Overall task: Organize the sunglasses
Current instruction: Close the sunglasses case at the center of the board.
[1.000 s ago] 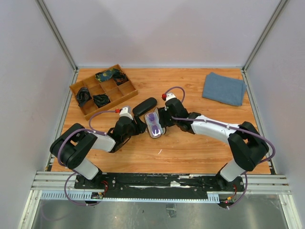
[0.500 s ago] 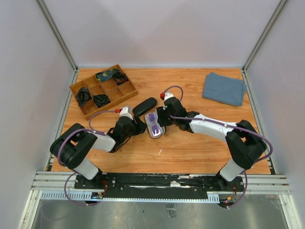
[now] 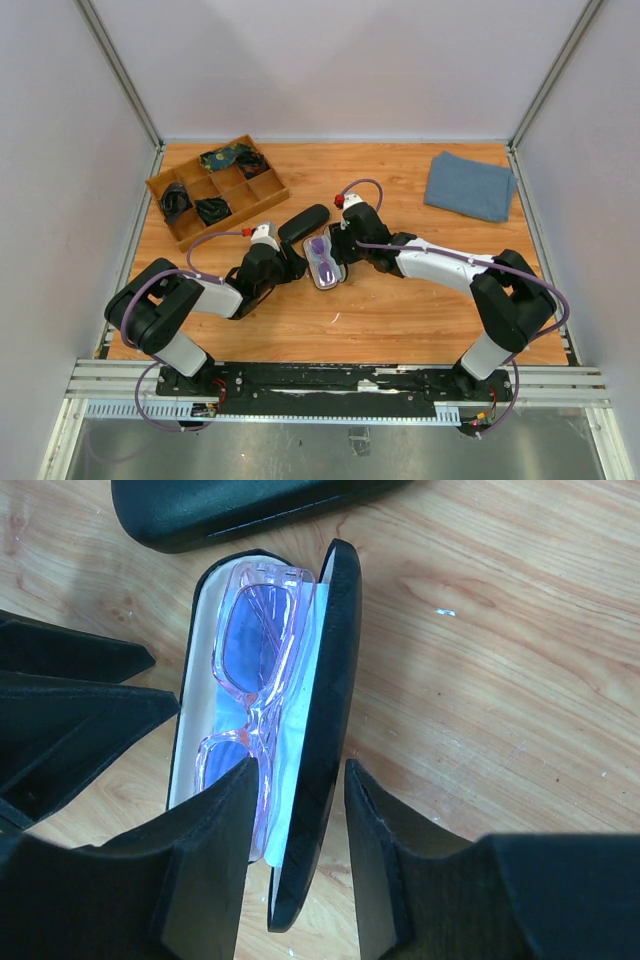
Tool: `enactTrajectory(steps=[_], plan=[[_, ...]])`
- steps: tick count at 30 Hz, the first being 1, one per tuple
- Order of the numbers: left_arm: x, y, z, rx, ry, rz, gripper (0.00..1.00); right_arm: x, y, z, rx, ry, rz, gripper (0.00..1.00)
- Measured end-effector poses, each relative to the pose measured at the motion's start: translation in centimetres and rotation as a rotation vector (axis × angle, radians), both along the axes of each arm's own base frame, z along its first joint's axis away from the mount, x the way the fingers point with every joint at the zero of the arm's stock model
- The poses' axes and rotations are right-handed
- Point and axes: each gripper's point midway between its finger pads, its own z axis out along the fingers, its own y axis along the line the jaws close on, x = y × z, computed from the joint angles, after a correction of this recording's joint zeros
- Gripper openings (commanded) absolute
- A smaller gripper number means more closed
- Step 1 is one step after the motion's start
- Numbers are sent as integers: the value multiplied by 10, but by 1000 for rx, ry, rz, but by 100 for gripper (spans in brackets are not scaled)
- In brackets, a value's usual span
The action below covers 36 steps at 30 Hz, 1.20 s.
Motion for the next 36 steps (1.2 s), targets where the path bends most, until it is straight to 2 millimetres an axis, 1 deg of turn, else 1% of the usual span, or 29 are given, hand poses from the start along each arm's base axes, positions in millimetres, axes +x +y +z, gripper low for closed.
enactTrajectory(steps=[6, 18, 26, 30, 36], plan=[[0, -1, 0, -3, 1, -5, 54, 0, 1, 0, 1, 1, 4, 35], [-5, -6, 1, -18, 11, -39, 53, 0, 1, 0, 0, -1, 6, 28], [-7, -9, 1, -27, 19, -52, 51, 0, 1, 0, 1, 0, 8, 27], [-6, -10, 0, -32, 25, -53, 46, 0, 1, 0, 1, 0, 8, 27], [-5, -12, 0, -43, 30, -51, 46, 0, 1, 0, 0, -1, 8, 26]])
